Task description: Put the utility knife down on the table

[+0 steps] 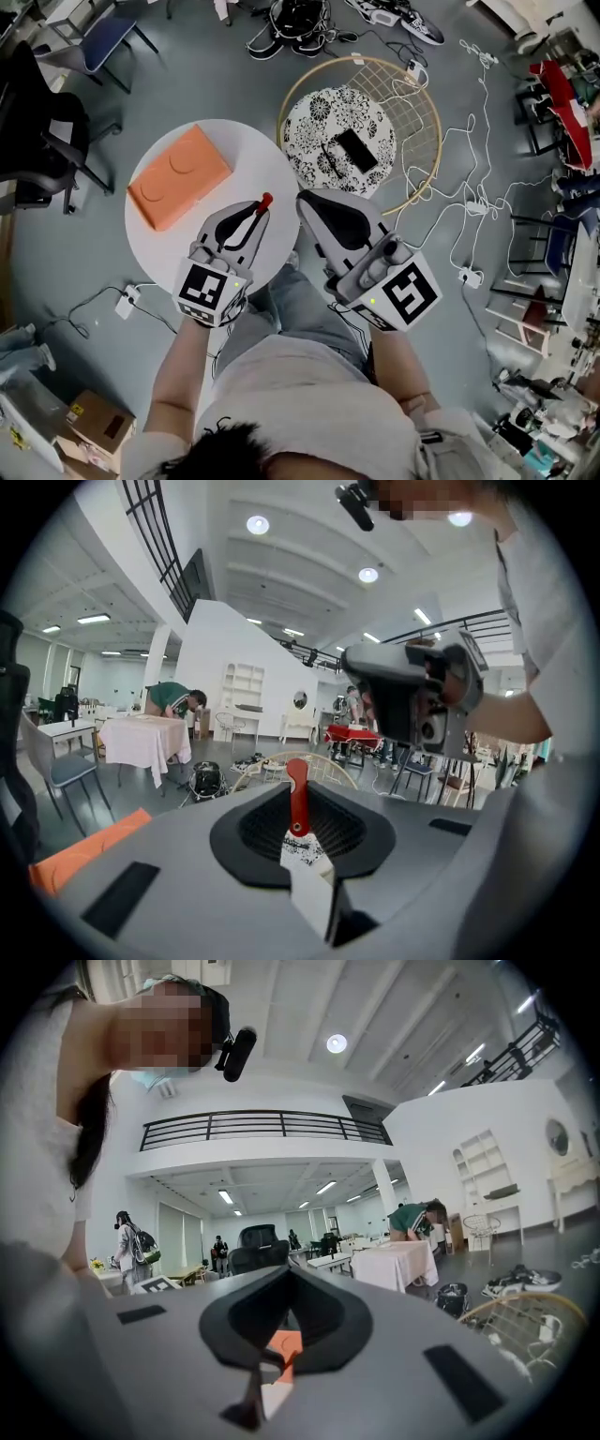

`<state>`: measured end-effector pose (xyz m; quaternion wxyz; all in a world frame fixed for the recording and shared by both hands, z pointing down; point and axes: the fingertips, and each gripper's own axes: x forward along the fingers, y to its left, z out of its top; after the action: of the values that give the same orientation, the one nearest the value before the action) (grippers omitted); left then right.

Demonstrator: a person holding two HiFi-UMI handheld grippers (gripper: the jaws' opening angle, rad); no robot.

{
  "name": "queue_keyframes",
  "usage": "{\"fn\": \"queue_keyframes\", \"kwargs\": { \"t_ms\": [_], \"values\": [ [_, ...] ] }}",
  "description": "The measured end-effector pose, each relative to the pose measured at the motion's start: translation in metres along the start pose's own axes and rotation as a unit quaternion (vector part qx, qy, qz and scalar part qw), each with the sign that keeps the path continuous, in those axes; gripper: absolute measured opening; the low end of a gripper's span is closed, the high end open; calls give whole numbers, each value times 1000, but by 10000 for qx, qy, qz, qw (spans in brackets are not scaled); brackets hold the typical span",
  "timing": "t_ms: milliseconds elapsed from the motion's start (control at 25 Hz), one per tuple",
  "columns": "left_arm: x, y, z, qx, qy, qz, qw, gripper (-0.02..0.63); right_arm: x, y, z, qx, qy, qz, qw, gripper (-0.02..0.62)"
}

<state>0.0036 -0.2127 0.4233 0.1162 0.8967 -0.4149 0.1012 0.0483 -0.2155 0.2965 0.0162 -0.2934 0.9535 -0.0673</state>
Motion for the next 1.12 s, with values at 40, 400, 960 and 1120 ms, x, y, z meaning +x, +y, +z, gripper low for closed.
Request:
{"fn": "queue_keyframes", "kwargs": {
  "t_ms": [40, 400, 960, 1120],
  "values": [
    [3, 2, -9, -15, 119, 4, 9999, 57, 0, -1, -2, 21, 14, -15, 10000, 8],
    [28, 15, -91, 2, 1185, -2, 9930, 57, 1, -15, -17, 160, 190, -170, 9995, 9],
    [43, 23, -179, 62, 2399, -80, 9708, 57, 1, -26, -32, 232, 365, -334, 9985, 9],
    [43, 25, -198, 145, 2602, -84, 9654, 57, 2, -27, -34, 243, 412, -378, 9981, 9]
  ]
}}
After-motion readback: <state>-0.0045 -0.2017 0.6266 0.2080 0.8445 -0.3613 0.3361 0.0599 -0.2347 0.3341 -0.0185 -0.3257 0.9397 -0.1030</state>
